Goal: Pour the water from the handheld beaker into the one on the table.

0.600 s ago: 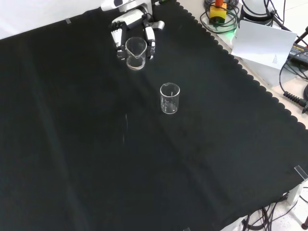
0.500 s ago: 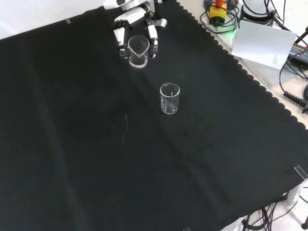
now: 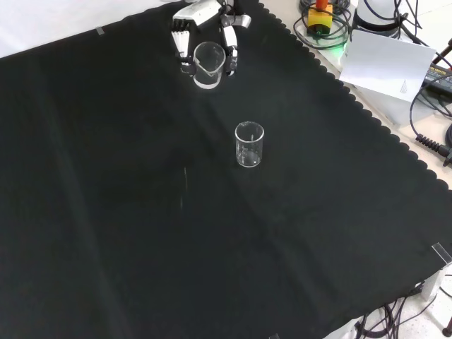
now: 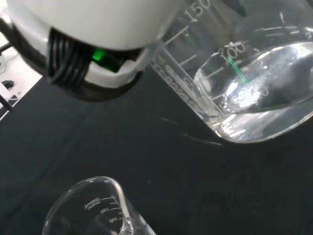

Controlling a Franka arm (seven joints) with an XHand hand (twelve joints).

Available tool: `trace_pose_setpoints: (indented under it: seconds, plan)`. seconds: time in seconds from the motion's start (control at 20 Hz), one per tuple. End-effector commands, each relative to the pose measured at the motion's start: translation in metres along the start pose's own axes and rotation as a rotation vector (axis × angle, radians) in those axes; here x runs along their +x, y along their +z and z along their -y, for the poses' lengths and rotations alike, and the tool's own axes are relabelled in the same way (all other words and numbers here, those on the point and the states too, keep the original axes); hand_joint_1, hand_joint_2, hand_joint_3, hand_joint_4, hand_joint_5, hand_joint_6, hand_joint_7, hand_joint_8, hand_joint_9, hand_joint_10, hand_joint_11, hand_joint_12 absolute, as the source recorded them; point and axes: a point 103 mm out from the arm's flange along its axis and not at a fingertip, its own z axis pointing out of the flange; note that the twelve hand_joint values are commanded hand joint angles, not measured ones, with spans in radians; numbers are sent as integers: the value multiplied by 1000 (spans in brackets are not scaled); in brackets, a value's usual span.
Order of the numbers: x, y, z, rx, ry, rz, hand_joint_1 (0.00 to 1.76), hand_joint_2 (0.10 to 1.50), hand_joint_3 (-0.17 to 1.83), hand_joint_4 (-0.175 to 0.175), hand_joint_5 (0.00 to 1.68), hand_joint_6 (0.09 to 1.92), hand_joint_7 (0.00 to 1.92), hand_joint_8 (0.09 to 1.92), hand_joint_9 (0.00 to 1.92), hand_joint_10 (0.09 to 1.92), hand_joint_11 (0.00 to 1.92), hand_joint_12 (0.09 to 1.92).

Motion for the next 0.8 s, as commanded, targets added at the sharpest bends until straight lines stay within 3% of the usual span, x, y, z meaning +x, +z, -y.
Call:
trace_pose_setpoints:
  seconds: [0.05, 0.3, 0.8]
  plan:
    - [13, 36, 31, 225, 33, 124, 1326, 590, 682, -175, 1391, 431, 1459, 379, 1851, 131, 1544, 553]
    - [4, 47, 34, 303, 48, 172, 1324, 588, 698, -175, 1368, 482, 1433, 438, 1852, 134, 1542, 553]
    - [-6, 50, 42, 392, 85, 257, 1322, 584, 719, -175, 1341, 543, 1404, 505, 1848, 143, 1539, 557]
